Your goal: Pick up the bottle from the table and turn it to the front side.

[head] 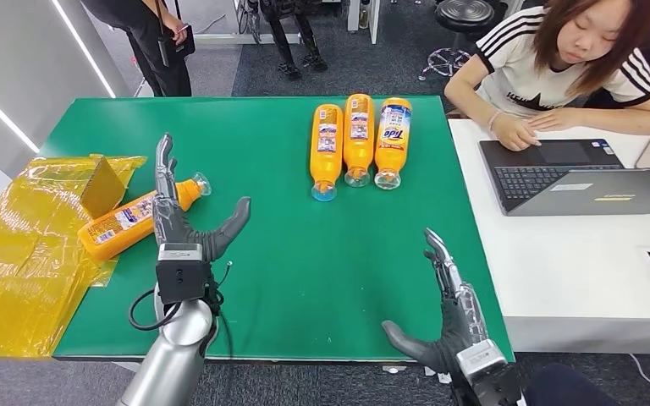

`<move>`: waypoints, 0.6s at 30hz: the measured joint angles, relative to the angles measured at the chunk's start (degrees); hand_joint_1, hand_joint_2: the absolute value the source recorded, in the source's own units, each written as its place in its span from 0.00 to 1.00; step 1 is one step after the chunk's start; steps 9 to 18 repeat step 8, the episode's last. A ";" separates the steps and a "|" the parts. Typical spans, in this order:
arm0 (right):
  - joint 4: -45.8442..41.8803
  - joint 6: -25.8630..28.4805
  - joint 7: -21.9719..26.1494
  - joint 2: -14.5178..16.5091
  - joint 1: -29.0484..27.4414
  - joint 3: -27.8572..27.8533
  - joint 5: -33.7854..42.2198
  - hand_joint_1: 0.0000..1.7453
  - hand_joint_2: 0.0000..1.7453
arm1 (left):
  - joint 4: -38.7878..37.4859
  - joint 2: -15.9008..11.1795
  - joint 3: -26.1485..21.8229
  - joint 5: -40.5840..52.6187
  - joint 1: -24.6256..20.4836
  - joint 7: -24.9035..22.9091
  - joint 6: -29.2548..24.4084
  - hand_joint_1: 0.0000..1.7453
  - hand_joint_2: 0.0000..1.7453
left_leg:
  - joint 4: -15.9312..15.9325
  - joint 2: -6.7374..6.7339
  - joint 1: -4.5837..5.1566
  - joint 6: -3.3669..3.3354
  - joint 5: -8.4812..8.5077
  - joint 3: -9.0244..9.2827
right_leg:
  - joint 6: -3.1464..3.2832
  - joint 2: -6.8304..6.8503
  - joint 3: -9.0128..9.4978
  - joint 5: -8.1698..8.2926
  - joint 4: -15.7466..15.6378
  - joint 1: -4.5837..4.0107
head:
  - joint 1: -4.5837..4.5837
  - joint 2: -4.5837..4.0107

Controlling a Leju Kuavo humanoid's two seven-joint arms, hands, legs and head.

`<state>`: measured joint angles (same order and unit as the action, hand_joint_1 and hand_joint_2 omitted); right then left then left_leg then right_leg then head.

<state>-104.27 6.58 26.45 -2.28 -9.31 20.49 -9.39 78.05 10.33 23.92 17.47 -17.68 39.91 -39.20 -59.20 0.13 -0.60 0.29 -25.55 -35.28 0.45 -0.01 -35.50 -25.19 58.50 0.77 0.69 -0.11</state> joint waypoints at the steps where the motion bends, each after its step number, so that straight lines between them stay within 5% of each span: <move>1: 0.00 0.27 -0.18 0.49 -0.24 0.11 0.10 0.00 1.00 | 1.55 0.05 1.33 -1.38 0.51 -0.51 0.89 0.00 1.00 | 0.00 0.00 0.00 0.00 -0.01 0.01 | -0.01 0.01 0.00 -0.01 0.00 0.00 | 0.01 0.00; 7: -0.85 0.42 -0.75 3.54 -2.52 -0.35 1.40 0.00 1.00 | 5.06 -0.07 7.45 -9.98 5.02 -3.64 12.57 0.00 1.00 | 0.02 -0.03 -0.02 0.00 -0.01 0.02 | -0.03 -0.04 -0.01 -0.04 0.01 -0.01 | 0.01 0.00; 18: -0.94 0.40 -0.76 3.83 -2.70 -0.46 1.53 0.00 1.00 | 5.11 -0.07 7.73 -10.24 5.39 -3.68 13.19 0.00 1.00 | 0.02 -0.05 -0.02 0.00 -0.01 0.03 | -0.03 -0.06 -0.01 -0.04 0.01 -0.01 | 0.01 0.00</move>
